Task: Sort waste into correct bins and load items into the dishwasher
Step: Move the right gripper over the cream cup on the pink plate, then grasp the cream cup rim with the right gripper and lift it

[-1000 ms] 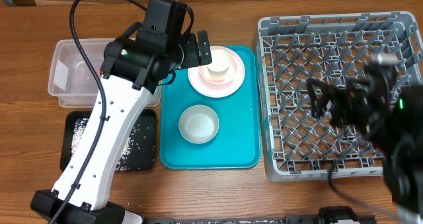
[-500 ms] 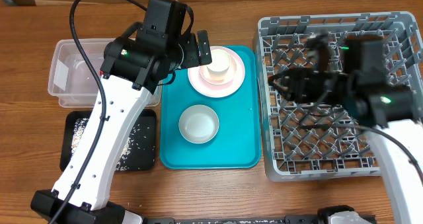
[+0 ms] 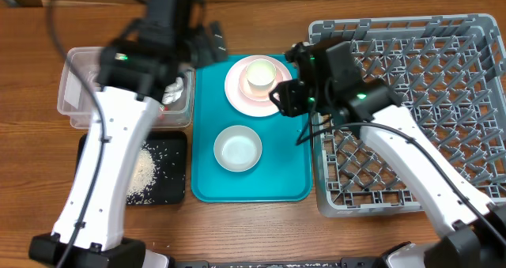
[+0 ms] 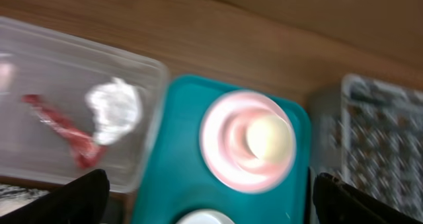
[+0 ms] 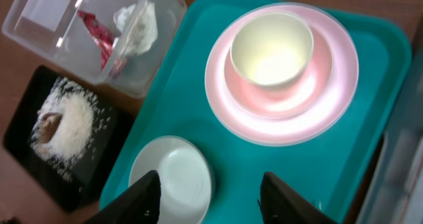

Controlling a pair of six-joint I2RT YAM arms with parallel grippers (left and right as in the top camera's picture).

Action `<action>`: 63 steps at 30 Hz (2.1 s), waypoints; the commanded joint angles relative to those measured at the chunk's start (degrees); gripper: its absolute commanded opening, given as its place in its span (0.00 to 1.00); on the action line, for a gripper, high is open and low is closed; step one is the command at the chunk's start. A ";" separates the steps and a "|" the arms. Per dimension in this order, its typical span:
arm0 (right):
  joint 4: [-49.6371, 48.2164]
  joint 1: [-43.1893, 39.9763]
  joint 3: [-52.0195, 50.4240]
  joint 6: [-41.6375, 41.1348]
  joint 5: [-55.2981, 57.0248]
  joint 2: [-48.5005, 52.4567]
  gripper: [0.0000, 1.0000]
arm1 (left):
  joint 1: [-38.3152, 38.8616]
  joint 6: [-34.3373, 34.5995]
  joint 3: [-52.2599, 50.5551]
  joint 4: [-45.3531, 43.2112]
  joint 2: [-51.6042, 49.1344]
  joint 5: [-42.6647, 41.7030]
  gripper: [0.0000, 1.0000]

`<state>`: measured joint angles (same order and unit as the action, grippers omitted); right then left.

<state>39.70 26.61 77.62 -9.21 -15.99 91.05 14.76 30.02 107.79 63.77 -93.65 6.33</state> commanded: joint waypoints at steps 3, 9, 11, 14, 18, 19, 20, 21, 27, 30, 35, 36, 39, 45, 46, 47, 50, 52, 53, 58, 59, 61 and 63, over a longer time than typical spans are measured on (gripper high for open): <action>-8.00 2.34 1.20 0.68 6.60 2.67 0.59 | -9.40 3.02 2.08 2.99 1.42 0.74 1.00; -18.40 4.11 1.20 3.17 8.33 6.86 0.63 | -12.61 2.97 1.92 5.51 0.98 -0.35 1.00; -21.18 4.61 1.20 5.03 9.14 8.70 0.63 | -12.59 2.97 1.92 5.49 0.98 -0.37 1.00; -25.00 5.31 1.20 7.37 9.33 11.28 0.62 | -12.61 2.97 1.92 5.46 0.98 -0.37 1.00; -29.03 6.19 1.20 10.86 10.08 14.34 0.60 | -12.59 2.97 1.92 5.49 0.98 -0.37 1.00; -30.01 6.27 1.20 11.19 10.40 15.02 0.62 | -12.59 2.97 1.92 5.49 0.98 -0.37 1.00; -30.77 6.34 1.20 11.19 10.73 15.72 0.66 | -12.59 2.97 1.90 5.46 0.98 -0.37 1.00; -31.47 6.38 1.20 11.19 10.88 16.39 0.68 | -12.59 2.97 1.92 5.46 0.98 -0.37 1.00; -31.85 6.38 1.20 11.19 11.04 20.20 0.68 | -12.59 2.97 1.92 5.46 0.98 -0.37 1.00; -30.51 6.38 1.20 11.19 11.06 21.33 0.68 | -12.59 2.97 1.92 5.46 0.98 -0.37 1.00; -28.55 6.38 1.18 11.26 11.15 22.45 0.69 | -12.59 2.97 1.90 5.49 0.98 -0.37 1.00; -27.96 6.38 1.18 11.26 11.58 22.71 0.68 | -12.59 2.97 1.90 5.46 0.98 -0.37 1.00; -26.08 6.38 1.18 13.33 13.29 23.32 0.68 | -12.59 2.97 1.90 5.46 0.98 -0.37 1.00; -25.70 6.38 1.22 13.79 13.60 23.41 0.43 | -12.48 2.97 1.90 5.46 0.98 -0.37 1.00; -25.73 6.38 1.22 13.79 13.60 23.41 0.39 | -12.46 2.97 1.92 5.46 0.98 -0.37 1.00; -25.70 6.38 1.22 13.79 13.60 23.41 0.36 | -12.48 2.97 1.90 5.46 0.98 -0.37 1.00; -25.70 6.32 1.22 13.79 13.60 23.41 0.28 | -12.48 2.97 1.90 5.46 0.98 -0.37 1.00; -25.81 6.34 1.22 13.79 13.62 23.41 0.24 | -12.48 2.97 1.90 5.46 0.98 -0.37 1.00; -25.92 6.34 1.22 13.79 13.62 23.41 0.22 | -12.50 2.97 1.90 5.46 0.98 -0.37 1.00; -27.12 6.27 1.22 13.79 14.67 22.82 0.10 | -12.46 2.99 1.90 5.40 0.96 -0.39 1.00; -27.28 6.27 1.22 13.79 15.69 22.40 0.07 | -12.44 2.97 1.88 5.40 0.92 -0.37 1.00; -27.47 6.27 1.22 13.79 17.79 21.09 0.04 | -12.46 2.97 1.86 5.40 0.92 -0.39 1.00; -27.41 6.27 1.22 13.79 19.15 19.30 0.04 | -12.46 2.97 1.86 5.44 0.92 -0.37 1.00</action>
<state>12.53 32.82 77.69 4.54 0.03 113.62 2.15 32.05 108.57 69.25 -93.45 6.07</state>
